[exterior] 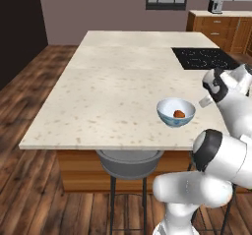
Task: Retrieve the tangerine and mango from the fridge and place them into the bowl on the dining table.
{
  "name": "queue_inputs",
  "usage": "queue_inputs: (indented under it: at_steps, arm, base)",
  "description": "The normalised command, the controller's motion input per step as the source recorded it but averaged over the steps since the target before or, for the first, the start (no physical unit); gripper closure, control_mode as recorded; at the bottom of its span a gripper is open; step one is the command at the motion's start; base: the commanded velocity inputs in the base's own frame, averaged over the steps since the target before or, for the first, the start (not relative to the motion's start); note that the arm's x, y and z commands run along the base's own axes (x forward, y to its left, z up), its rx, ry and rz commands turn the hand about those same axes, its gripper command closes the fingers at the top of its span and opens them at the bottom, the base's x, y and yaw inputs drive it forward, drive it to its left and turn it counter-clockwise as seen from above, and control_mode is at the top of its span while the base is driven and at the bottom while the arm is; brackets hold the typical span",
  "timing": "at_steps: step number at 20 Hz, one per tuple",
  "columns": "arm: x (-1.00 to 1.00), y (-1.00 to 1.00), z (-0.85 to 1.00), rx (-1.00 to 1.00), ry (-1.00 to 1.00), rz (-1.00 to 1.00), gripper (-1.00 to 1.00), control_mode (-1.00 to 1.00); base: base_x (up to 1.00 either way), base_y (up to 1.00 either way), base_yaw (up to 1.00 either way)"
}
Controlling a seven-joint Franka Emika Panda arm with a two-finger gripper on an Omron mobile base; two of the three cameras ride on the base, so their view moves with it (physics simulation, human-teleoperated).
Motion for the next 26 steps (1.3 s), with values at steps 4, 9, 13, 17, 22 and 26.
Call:
queue_inputs:
  at_steps: [4,9,13,17,22,26]
  arm:
    - [-1.0,0.08,0.6,0.0,-0.27,0.0,-1.0,-1.0]
    - [-1.0,0.39,0.36,-0.12,-0.04,0.0,-1.0,-1.0]
    - [-0.77,0.57,0.16,-0.18,0.09,0.0,-1.0,-1.0]
    - [-0.58,0.74,0.04,-0.21,0.19,0.0,-1.0,-1.0]
    - [-0.34,0.78,0.0,-0.19,0.16,0.14,-1.0,-1.0]
    - [-0.05,0.55,0.0,-0.12,0.14,0.33,-1.0,-1.0]
  base:
    - [0.0,0.0,0.0]
    - [0.0,0.0,0.0]
    - [0.0,0.0,0.0]
    - [0.0,0.0,0.0]
    - [0.0,0.0,0.0]
    - [0.0,0.0,0.0]
